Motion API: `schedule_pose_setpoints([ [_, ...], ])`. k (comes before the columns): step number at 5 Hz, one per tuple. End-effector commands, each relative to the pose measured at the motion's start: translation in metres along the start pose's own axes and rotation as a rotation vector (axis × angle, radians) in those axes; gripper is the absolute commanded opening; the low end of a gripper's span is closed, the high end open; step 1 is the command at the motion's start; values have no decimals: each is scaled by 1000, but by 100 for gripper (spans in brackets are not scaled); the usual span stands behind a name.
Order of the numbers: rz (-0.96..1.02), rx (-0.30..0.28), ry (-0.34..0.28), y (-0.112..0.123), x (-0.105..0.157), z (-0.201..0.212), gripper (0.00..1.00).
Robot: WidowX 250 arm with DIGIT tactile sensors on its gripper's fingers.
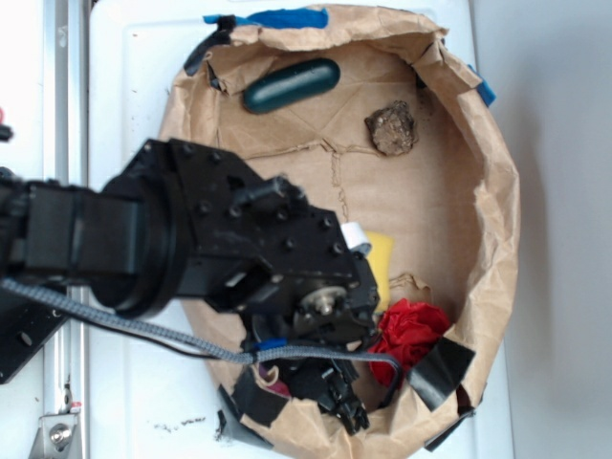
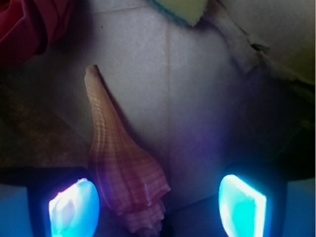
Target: Grab the shell.
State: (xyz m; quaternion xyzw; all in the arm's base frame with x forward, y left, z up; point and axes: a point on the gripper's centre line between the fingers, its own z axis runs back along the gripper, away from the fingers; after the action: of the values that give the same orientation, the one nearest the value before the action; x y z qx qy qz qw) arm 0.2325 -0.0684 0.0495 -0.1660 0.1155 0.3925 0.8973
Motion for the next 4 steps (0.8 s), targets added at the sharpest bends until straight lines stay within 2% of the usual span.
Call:
schedule_pose_setpoints([
  [1,-50,-123,-39,-18,-1,25,100],
  [2,-59,-123,-34,-17,-1,26,100],
  [4,-59,-39,-10,-10,-7,-1,100],
])
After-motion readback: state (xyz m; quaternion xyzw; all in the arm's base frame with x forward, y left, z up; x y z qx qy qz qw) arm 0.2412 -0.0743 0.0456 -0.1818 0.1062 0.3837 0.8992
